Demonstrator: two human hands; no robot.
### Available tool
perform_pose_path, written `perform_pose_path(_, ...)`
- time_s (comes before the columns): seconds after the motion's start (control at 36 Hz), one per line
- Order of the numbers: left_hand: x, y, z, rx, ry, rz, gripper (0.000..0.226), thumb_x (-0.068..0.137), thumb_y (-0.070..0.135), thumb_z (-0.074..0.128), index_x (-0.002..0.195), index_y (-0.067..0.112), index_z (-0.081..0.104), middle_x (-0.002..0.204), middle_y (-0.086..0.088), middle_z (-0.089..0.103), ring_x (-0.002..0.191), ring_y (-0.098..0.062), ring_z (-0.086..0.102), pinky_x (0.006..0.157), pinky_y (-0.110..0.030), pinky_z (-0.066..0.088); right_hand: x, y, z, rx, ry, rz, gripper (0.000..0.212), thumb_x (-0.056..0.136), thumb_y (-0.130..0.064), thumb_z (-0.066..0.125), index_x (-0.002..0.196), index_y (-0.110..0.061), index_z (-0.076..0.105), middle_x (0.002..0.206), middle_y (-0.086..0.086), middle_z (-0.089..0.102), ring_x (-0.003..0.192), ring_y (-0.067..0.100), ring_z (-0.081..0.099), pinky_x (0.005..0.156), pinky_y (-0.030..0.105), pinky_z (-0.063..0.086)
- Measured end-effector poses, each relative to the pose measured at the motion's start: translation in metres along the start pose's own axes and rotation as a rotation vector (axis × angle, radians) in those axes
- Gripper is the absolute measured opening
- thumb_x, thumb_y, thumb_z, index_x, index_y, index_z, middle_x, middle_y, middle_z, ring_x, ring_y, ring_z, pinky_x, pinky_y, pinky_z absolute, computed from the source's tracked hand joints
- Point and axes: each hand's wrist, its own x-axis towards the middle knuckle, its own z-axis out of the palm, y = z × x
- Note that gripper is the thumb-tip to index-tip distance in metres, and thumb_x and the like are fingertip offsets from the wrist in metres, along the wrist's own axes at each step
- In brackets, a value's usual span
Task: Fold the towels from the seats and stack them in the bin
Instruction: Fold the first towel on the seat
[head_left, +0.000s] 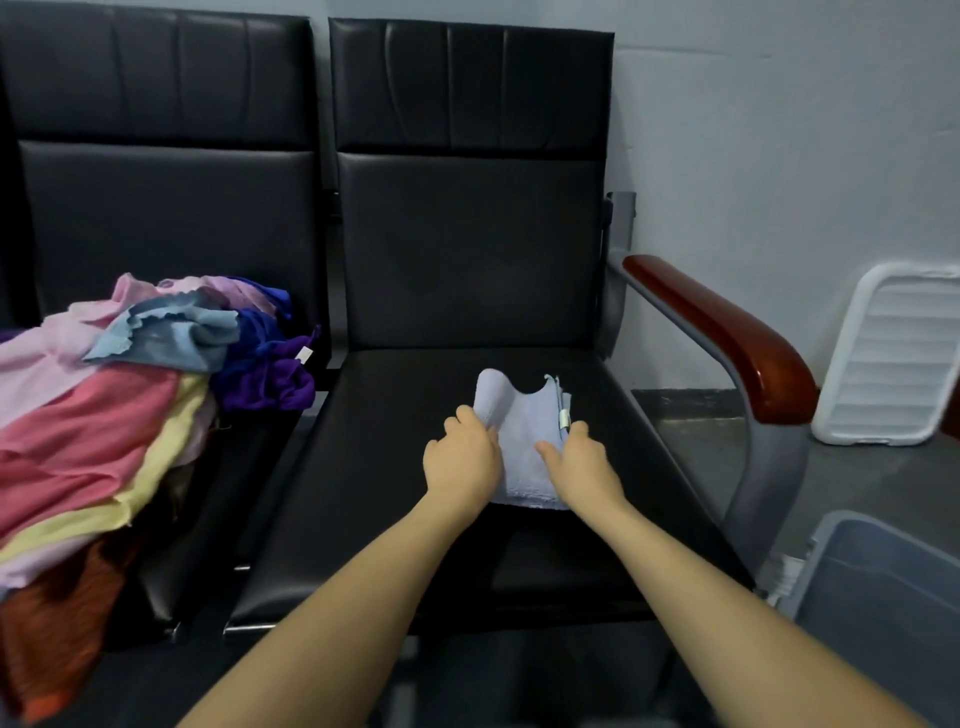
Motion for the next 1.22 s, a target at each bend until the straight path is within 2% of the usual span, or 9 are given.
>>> perform_pose_path(0.11, -0.005, 0.017, -0.018, -0.053, 0.091, 0.082, 0.027, 0.101, 0.034, 0.033, 0.104, 0.009, 0.043, 0.094, -0.004, 0.061, 0.063, -0.019, 0.046, 0.060, -0.029, 0.029, -0.013, 0.001, -0.028, -0.030, 0.132, -0.034, 0.031, 0.098, -0.039, 0.044, 0.102, -0.010, 0.035, 0.103, 0.011, 0.061, 0.075, 0.021, 0.053, 0.061, 0.031, 0.040)
perform_pose_path(0.22, -0.010, 0.050, -0.034, -0.084, 0.133, 0.190, 0.027, 0.101, 0.034, 0.033, 0.104, 0.009, 0.044, 0.092, -0.004, 0.061, 0.072, -0.023, 0.057, 0.060, -0.030, 0.030, -0.029, 0.013, -0.061, -0.060, 0.306, -0.056, 0.037, 0.099, -0.043, 0.041, 0.104, -0.007, 0.038, 0.102, 0.015, 0.063, 0.089, 0.032, 0.062, 0.062, 0.033, 0.039)
perform_pose_path(0.44, -0.046, 0.161, -0.041, -0.229, 0.135, 0.545, 0.023, 0.100, 0.028, 0.037, 0.106, 0.007, 0.044, 0.092, -0.006, 0.055, 0.070, -0.028, 0.058, 0.045, -0.029, 0.023, -0.076, 0.090, -0.137, -0.020, 0.608, 0.043, 0.039, 0.098, -0.044, 0.041, 0.106, -0.005, 0.040, 0.097, 0.023, 0.064, 0.090, 0.040, 0.060, 0.063, 0.037, 0.034)
perform_pose_path(0.53, -0.067, 0.207, -0.032, -0.272, 0.079, 0.630, 0.022, 0.101, 0.026, 0.035, 0.108, 0.006, 0.044, 0.101, -0.010, 0.058, 0.080, -0.036, 0.061, 0.055, -0.035, 0.036, -0.093, 0.125, -0.164, -0.011, 0.661, 0.108, 0.037, 0.098, -0.042, 0.042, 0.104, -0.006, 0.039, 0.097, 0.024, 0.063, 0.090, 0.041, 0.059, 0.066, 0.039, 0.038)
perform_pose_path(0.81, -0.116, 0.337, 0.052, -0.350, -0.242, 0.731, 0.030, 0.101, 0.033, 0.035, 0.113, 0.007, 0.044, 0.114, -0.012, 0.057, 0.097, -0.033, 0.059, 0.073, -0.038, 0.043, -0.101, 0.273, -0.214, 0.060, 0.606, 0.344, 0.014, 0.093, -0.020, 0.043, 0.097, -0.009, 0.035, 0.098, 0.024, 0.058, 0.084, 0.039, 0.055, 0.073, 0.043, 0.046)
perform_pose_path(0.92, -0.124, 0.376, 0.108, -0.408, -0.423, 0.673, 0.030, 0.101, 0.031, 0.035, 0.122, 0.008, 0.037, 0.122, -0.013, 0.056, 0.102, -0.033, 0.058, 0.080, -0.041, 0.045, -0.081, 0.345, -0.205, 0.053, 0.497, 0.450, 0.018, 0.092, -0.023, 0.045, 0.098, -0.009, 0.037, 0.098, 0.021, 0.057, 0.086, 0.039, 0.055, 0.074, 0.042, 0.047)
perform_pose_path(1.03, -0.125, 0.389, 0.165, -0.497, -0.640, 0.591, 0.039, 0.101, 0.039, 0.019, 0.132, 0.023, 0.036, 0.136, -0.010, 0.047, 0.115, -0.032, 0.050, 0.095, -0.040, 0.039, -0.057, 0.409, -0.179, 0.069, 0.320, 0.504, 0.021, 0.091, -0.024, 0.048, 0.100, -0.009, 0.036, 0.096, 0.017, 0.057, 0.088, 0.038, 0.056, 0.073, 0.041, 0.046)
perform_pose_path(1.14, -0.120, 0.393, 0.230, -0.337, -0.732, 0.624, 0.035, 0.094, 0.014, 0.035, 0.129, 0.011, 0.032, 0.127, -0.019, 0.042, 0.107, -0.040, 0.051, 0.092, -0.049, 0.043, -0.029, 0.461, -0.141, 0.143, 0.180, 0.562, 0.022, 0.090, -0.025, 0.051, 0.096, -0.012, 0.034, 0.097, 0.013, 0.054, 0.092, 0.036, 0.056, 0.076, 0.038, 0.044)
perform_pose_path(1.22, -0.117, 0.393, 0.275, -0.219, -0.807, 0.629, 0.041, 0.094, 0.010, 0.038, 0.135, 0.010, 0.030, 0.124, -0.020, 0.040, 0.104, -0.041, 0.052, 0.093, -0.050, 0.043, -0.014, 0.493, -0.112, 0.210, 0.157, 0.614, 0.022, 0.088, -0.026, 0.055, 0.090, -0.014, 0.037, 0.090, 0.010, 0.052, 0.085, 0.030, 0.053, 0.073, 0.036, 0.041)
